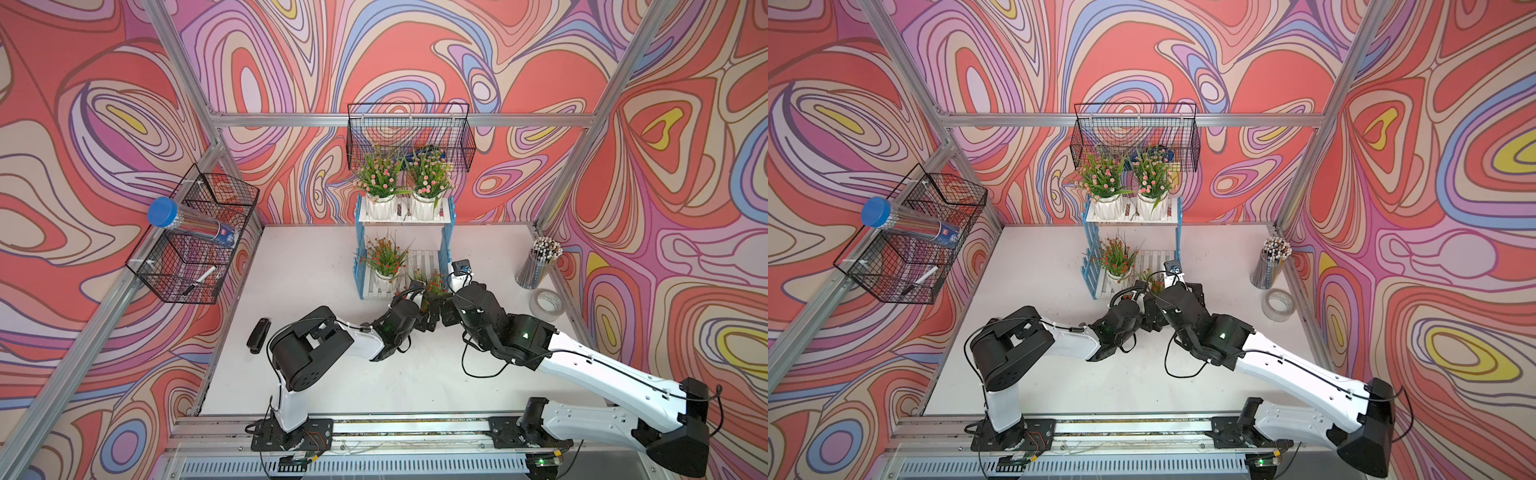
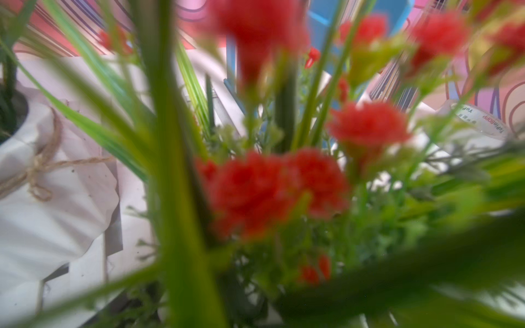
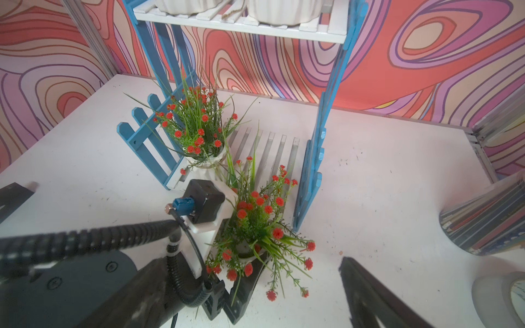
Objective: Place the baby's breath potted plants on the rack by color
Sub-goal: Pick up the baby's breath potted plant from the center of the board.
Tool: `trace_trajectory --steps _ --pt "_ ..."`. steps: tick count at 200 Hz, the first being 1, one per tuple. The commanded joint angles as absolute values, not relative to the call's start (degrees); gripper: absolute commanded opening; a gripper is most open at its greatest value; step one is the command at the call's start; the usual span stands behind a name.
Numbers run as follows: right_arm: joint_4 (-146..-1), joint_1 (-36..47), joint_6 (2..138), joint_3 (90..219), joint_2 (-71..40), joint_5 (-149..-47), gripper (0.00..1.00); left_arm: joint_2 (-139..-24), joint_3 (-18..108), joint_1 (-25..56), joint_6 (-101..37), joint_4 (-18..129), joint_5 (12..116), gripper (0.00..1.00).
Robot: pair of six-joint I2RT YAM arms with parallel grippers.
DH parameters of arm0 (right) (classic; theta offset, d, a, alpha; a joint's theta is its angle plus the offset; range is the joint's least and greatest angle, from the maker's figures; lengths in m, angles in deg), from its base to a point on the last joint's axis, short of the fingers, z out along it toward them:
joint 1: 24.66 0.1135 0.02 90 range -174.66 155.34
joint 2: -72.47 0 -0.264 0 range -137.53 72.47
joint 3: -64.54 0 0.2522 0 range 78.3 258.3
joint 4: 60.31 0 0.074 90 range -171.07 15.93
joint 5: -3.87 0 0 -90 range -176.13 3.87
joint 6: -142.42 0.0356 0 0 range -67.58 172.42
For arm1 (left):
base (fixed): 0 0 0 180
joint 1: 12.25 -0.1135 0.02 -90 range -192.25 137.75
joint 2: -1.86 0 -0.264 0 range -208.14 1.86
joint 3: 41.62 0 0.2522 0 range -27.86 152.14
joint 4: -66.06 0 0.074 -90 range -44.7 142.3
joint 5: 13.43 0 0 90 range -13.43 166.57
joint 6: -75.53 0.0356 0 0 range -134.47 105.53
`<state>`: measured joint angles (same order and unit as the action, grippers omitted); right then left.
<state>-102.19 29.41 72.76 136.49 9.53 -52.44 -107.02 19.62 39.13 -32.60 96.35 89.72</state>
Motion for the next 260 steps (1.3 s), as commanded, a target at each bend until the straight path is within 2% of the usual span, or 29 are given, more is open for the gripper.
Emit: trace_trajectory --steps 1,99,127,137,158,178,206,260 --pt "-102.81 29.53 73.56 135.88 11.34 -51.22 0.98 -109.27 20.02 39.37 -35.22 94.73 89.38 1.0" --pt "-103.76 29.52 74.43 136.17 10.32 -50.01 0.98 -115.14 20.21 39.17 -33.58 100.64 91.23 1.0" --pt "-104.82 29.5 74.94 136.23 10.79 -48.98 0.98 -116.47 17.6 39.18 -32.93 109.02 92.13 1.0" --pt "-104.81 29.55 75.22 136.0 11.26 -48.95 0.98 -116.66 16.52 39.17 -32.77 111.49 92.42 0.97" --pt "-105.08 29.49 75.59 135.58 11.73 -48.95 0.98 -116.53 15.0 39.17 -32.83 114.32 91.94 0.83" --pt "-104.95 29.49 75.7 135.34 11.67 -49.04 0.98 -115.78 14.25 39.22 -32.6 114.96 91.44 0.77" --pt "-104.85 29.5 75.37 135.6 11.3 -49.09 0.98 -113.12 13.56 39.26 -31.88 113.13 91.37 0.74" --pt "-105.1 29.52 75.13 135.13 12.34 -48.43 0.98 -103.23 15.01 39.42 -31.23 98.46 91.65 0.74"
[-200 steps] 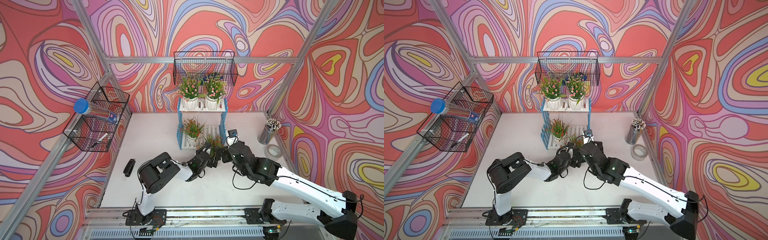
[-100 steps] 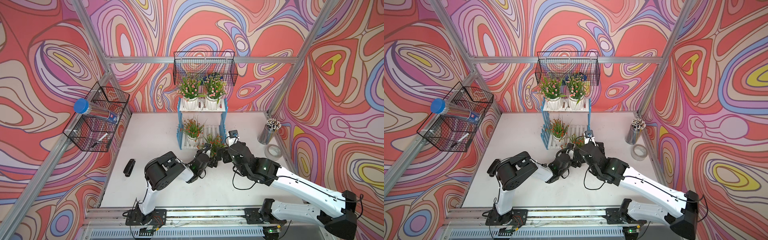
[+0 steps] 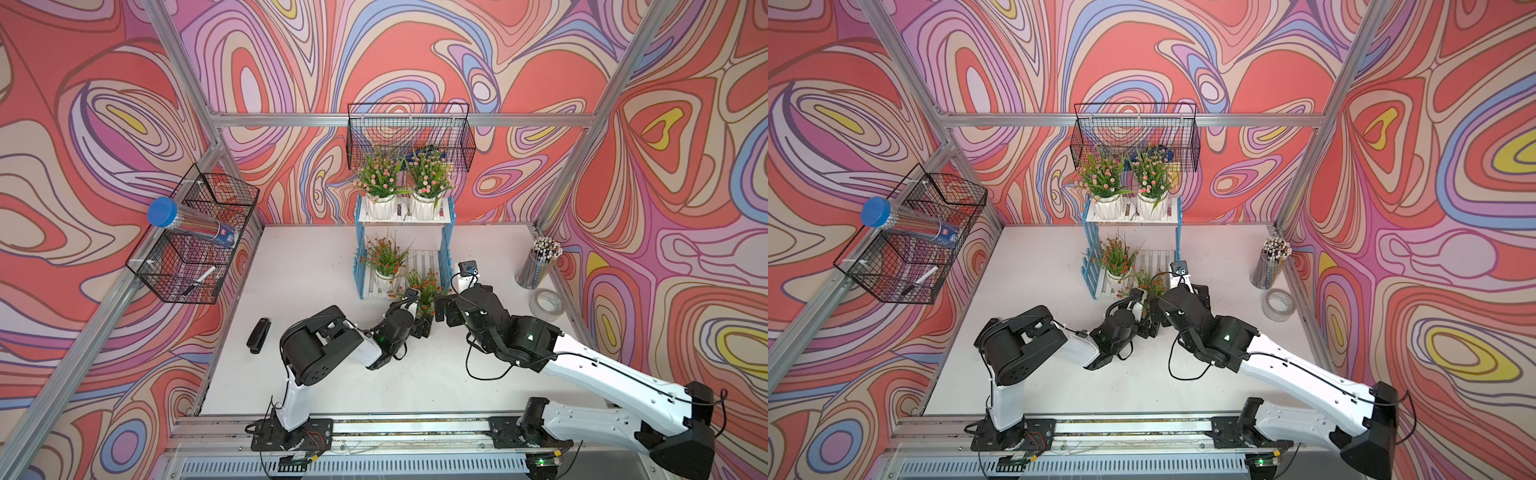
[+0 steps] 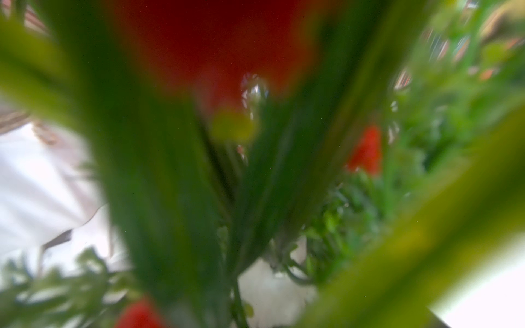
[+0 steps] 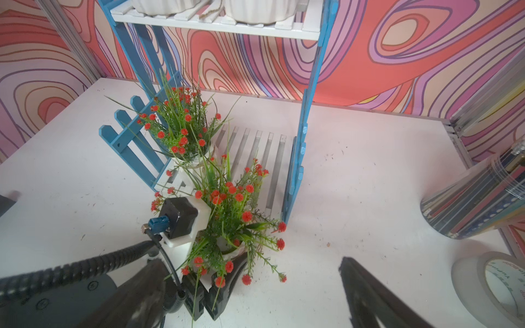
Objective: Place the baby's breath potted plants on the rack by color
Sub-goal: Pick up the baby's breath potted plant from the center of the board, then place the baby's breath potted plant on the rack.
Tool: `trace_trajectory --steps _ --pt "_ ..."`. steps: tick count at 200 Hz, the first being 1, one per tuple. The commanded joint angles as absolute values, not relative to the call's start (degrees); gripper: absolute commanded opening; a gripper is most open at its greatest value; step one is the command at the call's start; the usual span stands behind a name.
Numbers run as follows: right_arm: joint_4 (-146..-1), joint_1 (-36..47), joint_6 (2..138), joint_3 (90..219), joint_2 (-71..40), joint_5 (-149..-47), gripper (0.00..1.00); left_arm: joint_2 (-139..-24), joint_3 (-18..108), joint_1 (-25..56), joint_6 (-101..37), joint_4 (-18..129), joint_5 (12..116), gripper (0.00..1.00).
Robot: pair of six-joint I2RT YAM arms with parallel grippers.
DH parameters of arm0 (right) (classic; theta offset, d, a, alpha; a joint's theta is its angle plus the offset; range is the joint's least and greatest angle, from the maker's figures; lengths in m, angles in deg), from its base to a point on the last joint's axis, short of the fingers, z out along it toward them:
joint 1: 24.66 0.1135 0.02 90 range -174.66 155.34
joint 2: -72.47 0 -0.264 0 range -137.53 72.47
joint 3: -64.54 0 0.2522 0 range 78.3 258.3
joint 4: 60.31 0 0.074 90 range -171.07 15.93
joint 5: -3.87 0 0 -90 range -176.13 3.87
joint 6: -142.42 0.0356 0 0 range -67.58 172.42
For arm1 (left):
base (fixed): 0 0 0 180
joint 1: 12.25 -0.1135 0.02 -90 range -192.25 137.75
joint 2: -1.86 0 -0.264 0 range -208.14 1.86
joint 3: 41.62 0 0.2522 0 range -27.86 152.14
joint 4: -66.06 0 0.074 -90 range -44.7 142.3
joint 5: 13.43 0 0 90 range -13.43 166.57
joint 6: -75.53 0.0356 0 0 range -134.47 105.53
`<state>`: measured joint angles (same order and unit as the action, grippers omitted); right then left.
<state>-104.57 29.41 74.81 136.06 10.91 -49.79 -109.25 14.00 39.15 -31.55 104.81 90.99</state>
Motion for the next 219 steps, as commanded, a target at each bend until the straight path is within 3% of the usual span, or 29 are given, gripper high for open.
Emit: trace_trajectory --steps 1,39,219 --pt "-105.18 29.54 75.11 135.1 12.34 -48.43 0.98 -103.07 15.11 39.38 -31.15 98.14 91.67 0.74" --pt "-105.64 29.51 74.59 134.99 12.56 -47.81 0.98 -101.47 19.77 39.35 -28.71 91.72 91.71 0.74" --pt "-109.66 29.49 74.66 136.22 15.34 -46.36 0.98 -119.38 47.13 30.08 -26.2 83.29 88.16 0.74"
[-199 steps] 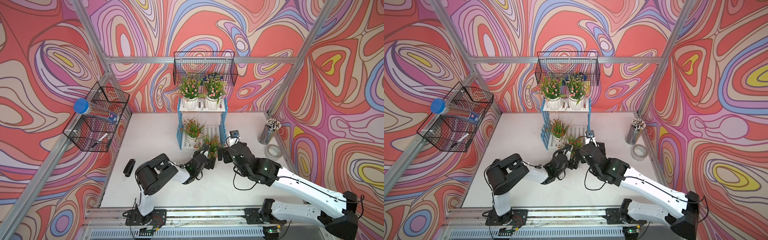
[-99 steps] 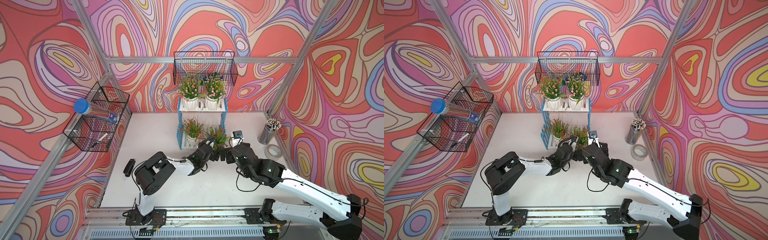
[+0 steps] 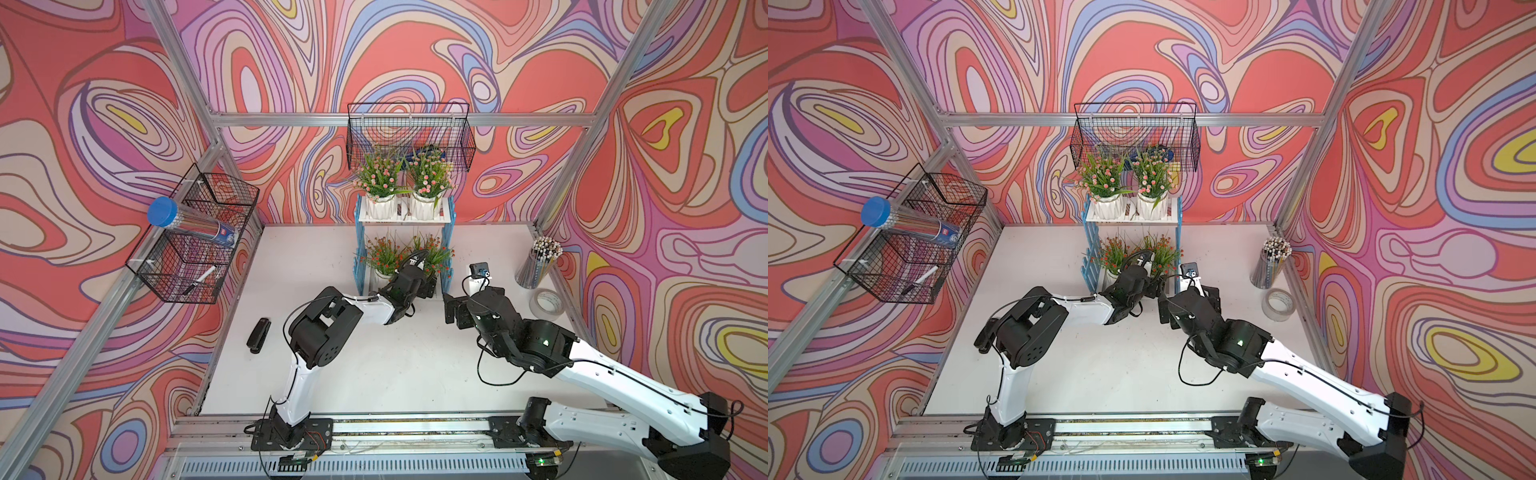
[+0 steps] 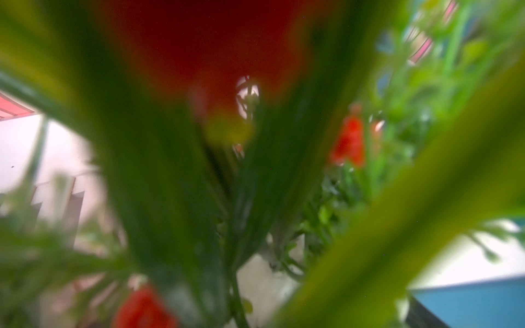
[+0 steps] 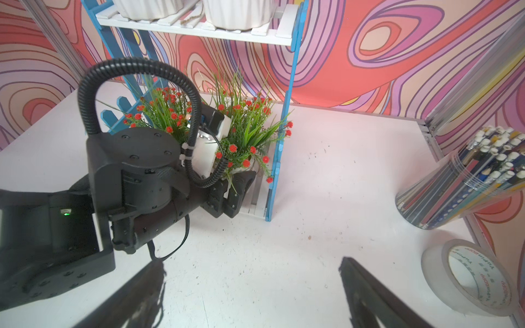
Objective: Place the baby's breath potted plants on the rack by color
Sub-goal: Place the baby's breath potted plant on the rack.
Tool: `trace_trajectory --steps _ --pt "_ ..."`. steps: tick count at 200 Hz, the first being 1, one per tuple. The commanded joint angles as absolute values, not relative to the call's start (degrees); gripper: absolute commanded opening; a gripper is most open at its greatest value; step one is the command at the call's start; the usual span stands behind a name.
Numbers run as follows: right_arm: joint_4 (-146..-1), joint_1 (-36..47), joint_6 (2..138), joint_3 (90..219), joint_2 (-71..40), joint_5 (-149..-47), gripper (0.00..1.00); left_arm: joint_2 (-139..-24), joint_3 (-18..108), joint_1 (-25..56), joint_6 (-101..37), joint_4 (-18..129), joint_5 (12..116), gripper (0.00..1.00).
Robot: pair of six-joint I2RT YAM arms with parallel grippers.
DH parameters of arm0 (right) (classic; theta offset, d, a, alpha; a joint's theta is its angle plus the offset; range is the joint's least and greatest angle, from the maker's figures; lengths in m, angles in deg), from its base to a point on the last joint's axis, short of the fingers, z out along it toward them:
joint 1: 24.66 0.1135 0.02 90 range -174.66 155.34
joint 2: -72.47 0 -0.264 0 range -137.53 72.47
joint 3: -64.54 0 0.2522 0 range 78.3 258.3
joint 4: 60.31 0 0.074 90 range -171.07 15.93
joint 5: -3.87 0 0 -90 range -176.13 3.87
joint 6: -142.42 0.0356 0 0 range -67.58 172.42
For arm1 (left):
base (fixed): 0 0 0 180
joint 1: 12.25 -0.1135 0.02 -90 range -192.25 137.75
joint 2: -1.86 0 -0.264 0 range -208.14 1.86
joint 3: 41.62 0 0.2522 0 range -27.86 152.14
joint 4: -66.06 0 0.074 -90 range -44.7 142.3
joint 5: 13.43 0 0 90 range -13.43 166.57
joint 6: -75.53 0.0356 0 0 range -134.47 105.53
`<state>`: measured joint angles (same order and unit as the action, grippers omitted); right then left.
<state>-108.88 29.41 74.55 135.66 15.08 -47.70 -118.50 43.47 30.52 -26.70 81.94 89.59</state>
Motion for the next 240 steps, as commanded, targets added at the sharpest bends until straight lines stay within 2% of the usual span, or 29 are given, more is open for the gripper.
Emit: trace_trajectory --steps 1,52,68,79,100,162,240 --pt "-109.62 29.49 74.66 136.22 15.34 -46.34 0.98 -119.45 47.25 30.06 -26.22 83.22 88.12 0.74" --pt "-109.49 29.56 74.77 135.97 15.31 -46.49 0.98 -122.22 50.55 29.76 -27.2 81.02 86.6 0.77" --pt "-109.4 29.53 74.9 135.78 15.62 -46.49 0.98 -122.37 50.8 29.76 -27.3 80.72 86.83 0.85" --pt "-109.36 29.5 75.04 135.64 15.89 -46.62 0.98 -122.14 50.96 29.76 -27.37 79.97 87.0 0.94" --pt "-109.57 29.55 75.43 135.26 16.56 -46.67 0.98 -120.92 49.98 29.76 -28.12 79.17 87.35 1.0" --pt "-109.57 29.54 76.5 133.85 18.18 -47.63 0.98 -115.57 44.54 30.75 -29.89 77.01 87.81 1.0" --pt "-111.06 29.54 77.35 133.4 21.74 -49.02 0.98 -101.82 33.18 36.49 -34.58 68.51 89.12 1.0"
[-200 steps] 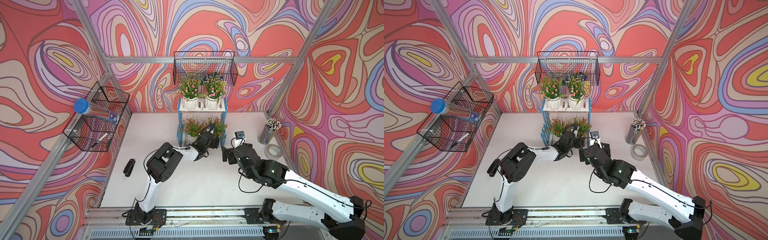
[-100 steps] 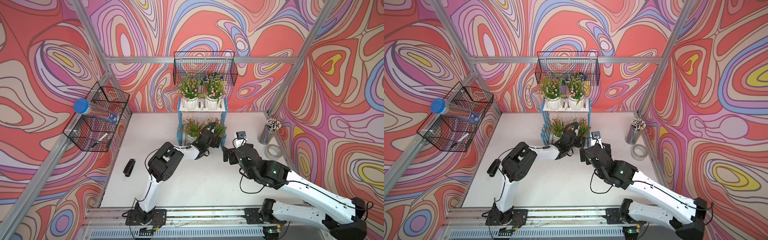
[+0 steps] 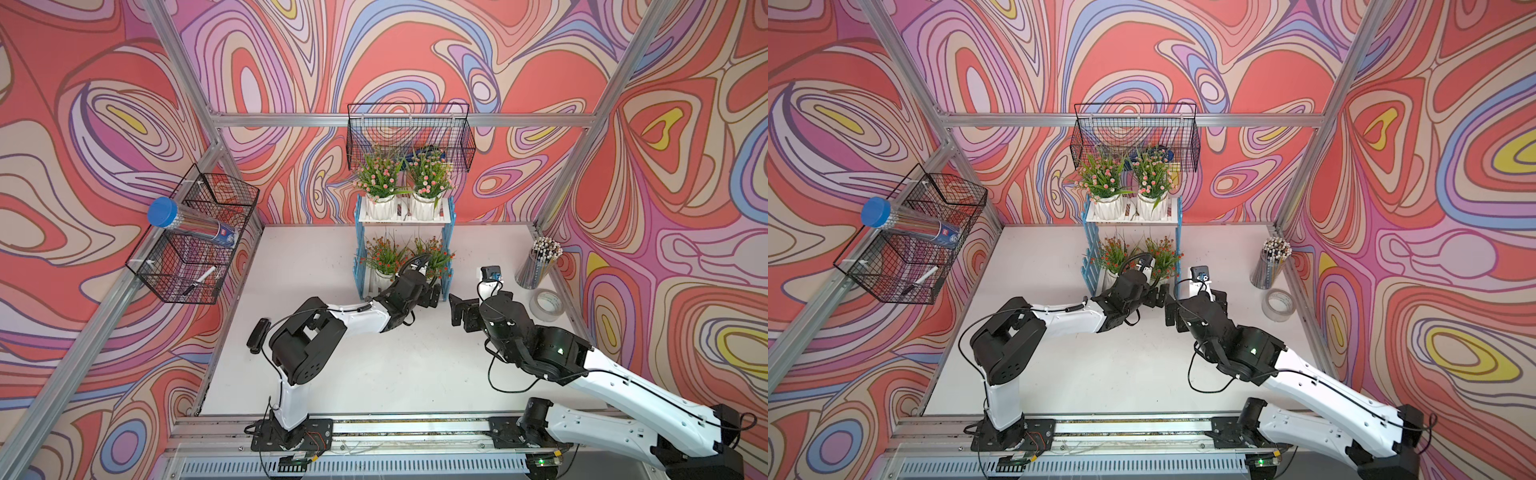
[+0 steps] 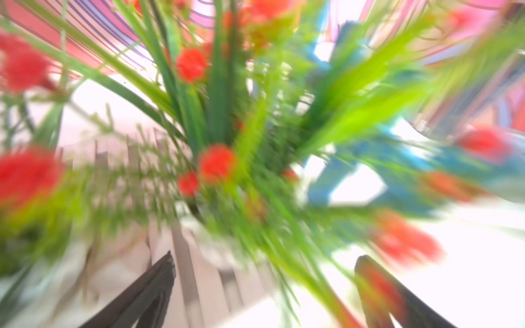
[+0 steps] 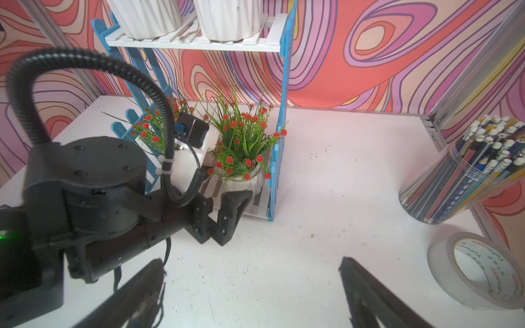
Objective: Place the baby's breath potted plants on the rack by color
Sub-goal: Place the baby's breath potted plant on the rack, then reset both arms
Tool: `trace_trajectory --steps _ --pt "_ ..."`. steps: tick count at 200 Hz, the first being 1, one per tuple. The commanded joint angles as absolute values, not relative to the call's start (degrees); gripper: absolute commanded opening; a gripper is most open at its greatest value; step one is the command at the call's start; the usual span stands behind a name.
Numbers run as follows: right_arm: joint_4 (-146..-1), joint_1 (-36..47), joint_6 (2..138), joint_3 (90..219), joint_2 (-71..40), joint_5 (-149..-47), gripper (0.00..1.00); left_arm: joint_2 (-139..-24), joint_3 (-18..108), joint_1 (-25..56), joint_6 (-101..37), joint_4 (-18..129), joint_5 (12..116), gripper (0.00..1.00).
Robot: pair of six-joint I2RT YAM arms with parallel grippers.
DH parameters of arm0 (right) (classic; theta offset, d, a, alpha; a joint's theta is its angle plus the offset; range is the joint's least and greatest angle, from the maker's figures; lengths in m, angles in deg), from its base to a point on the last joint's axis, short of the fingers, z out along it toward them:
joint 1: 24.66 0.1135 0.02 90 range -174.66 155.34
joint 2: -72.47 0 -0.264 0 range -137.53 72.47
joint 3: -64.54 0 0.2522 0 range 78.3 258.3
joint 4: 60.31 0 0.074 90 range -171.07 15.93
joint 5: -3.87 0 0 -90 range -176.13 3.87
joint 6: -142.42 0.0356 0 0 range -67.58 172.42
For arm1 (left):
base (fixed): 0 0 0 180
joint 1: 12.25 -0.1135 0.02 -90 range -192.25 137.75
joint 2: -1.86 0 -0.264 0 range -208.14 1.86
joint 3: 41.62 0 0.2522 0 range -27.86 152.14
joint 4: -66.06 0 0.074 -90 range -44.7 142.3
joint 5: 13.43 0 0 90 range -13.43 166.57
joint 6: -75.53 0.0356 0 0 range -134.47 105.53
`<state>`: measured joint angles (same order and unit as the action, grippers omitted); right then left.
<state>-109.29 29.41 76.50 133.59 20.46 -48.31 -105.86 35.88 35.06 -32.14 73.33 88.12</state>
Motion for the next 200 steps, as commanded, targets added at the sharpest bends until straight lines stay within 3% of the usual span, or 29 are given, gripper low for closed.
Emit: trace_trajectory --steps 1,34,77,99,111,147,167,182,200 --pt "-111.11 29.56 77.32 133.36 21.75 -49.07 0.98 -101.7 33.03 36.51 -34.63 68.35 89.09 1.0" --pt "-112.28 29.55 76.7 134.34 20.51 -49.43 0.98 -95.35 28.26 37.47 -39.94 60.1 90.41 1.0" --pt "-105.37 29.08 74.38 132.24 19.73 -50.71 0.98 -78.65 20.71 38.36 -46.47 46.96 91.23 1.0" --pt "-101.81 25.25 71.77 131.28 18.99 -50.83 0.98 -68.79 19.13 37.74 -44.65 39.21 96.65 1.0" --pt "-98.44 19.0 70.0 130.16 19.37 -54.43 0.98 -64.45 20.23 36.0 -43.47 32.26 99.08 1.0" --pt "-84.78 -5.62 66.76 126.42 13.32 -78.46 0.98 -56.55 21.44 19.68 -37.27 26.19 95.27 0.99" --pt "-71.75 -9.34 58.23 120.68 7.76 -77.15 0.98 -54.73 15.95 12.06 -28.37 38.15 97.46 0.99" --pt "-68.11 -13.18 59.18 119.87 3.91 -76.17 0.98 -54.91 8.96 8.0 -18.64 52.33 97.46 1.0" --pt "-58.31 -17.21 56.94 114.98 1.73 -77.31 0.98 -59.05 6.85 0.74 -19.78 56.43 95.89 1.0"
